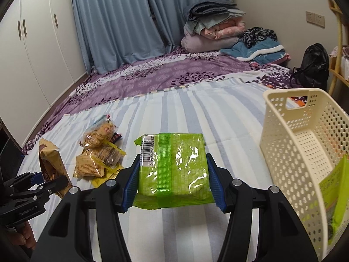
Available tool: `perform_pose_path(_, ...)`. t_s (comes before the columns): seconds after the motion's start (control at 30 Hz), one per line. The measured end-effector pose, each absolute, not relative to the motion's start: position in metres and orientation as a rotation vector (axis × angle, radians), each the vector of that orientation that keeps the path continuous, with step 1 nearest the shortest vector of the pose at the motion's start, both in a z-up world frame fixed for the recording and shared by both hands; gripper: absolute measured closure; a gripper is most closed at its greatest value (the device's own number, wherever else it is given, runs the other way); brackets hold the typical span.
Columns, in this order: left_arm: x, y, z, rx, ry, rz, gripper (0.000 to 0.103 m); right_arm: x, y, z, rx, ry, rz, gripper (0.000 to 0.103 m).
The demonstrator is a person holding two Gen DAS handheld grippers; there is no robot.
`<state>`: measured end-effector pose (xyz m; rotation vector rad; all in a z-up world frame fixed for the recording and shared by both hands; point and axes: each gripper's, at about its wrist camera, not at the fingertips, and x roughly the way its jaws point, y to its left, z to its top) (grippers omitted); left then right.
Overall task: Organize snacks
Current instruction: 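Carry the green pack into the basket with the right gripper and release it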
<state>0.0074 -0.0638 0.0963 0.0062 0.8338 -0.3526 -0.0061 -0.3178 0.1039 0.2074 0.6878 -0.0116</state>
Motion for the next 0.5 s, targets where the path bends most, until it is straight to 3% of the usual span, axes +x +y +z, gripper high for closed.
perform_pose_path(0.5, -0.013, -0.097, 0.127, 0.062, 0.775, -0.422, 0.049, -0.063, -0.375, 0.137, 0.287, 0.576, -0.127, 0.047)
